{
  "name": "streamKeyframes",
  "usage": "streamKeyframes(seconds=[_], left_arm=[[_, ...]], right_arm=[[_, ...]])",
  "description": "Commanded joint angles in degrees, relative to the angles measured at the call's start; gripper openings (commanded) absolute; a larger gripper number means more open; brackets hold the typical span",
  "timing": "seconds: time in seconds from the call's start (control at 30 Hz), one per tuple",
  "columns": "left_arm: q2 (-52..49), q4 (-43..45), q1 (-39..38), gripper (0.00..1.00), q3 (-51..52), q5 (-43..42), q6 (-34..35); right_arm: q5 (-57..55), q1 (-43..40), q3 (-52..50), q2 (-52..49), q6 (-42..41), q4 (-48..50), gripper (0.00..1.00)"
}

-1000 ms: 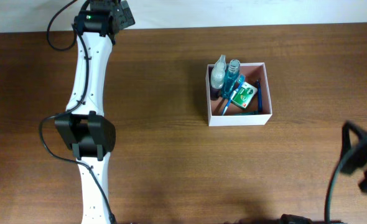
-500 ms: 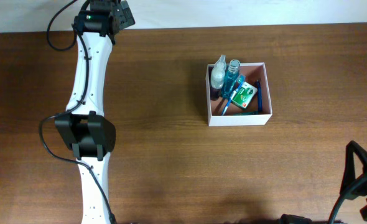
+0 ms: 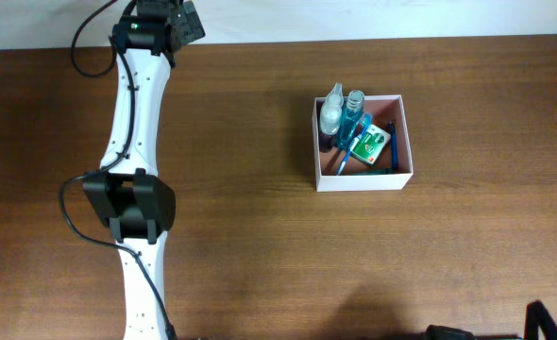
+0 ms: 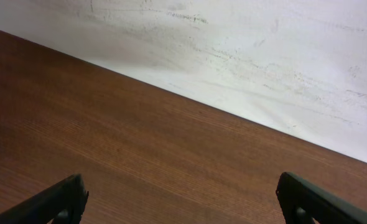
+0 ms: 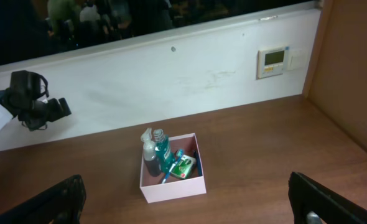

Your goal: Pack container

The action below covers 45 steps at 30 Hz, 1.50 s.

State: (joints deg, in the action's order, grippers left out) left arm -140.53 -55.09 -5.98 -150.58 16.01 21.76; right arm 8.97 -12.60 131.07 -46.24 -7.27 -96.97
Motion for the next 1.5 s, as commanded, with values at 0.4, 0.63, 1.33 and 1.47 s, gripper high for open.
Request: streamKeyframes(seconds=[0.4, 0.63, 1.33, 1.47], left_arm=[[-0.28, 0.07, 0.02, 1.0, -0.42, -0.2, 0.52], [-0.26, 0.07, 0.02, 0.99, -0.42, -0.2, 0.52], [-0.26, 0.07, 0.02, 0.99, -0.42, -0.2, 0.52], [-0.26, 0.07, 0.02, 1.0, -0.42, -0.2, 0.52]], right_arm=[[-2.4, 0.92, -22.71, 14.01, 2.62, 15.23, 0.99], [-2.36, 2.67, -52.15, 28.11, 5.16, 37.16, 0.99], [-4.55, 9.75, -99.19, 42.25, 5.55, 72.35, 0.99], [-4.57, 9.68, -102.38, 45.09, 5.57, 72.35, 0.99]])
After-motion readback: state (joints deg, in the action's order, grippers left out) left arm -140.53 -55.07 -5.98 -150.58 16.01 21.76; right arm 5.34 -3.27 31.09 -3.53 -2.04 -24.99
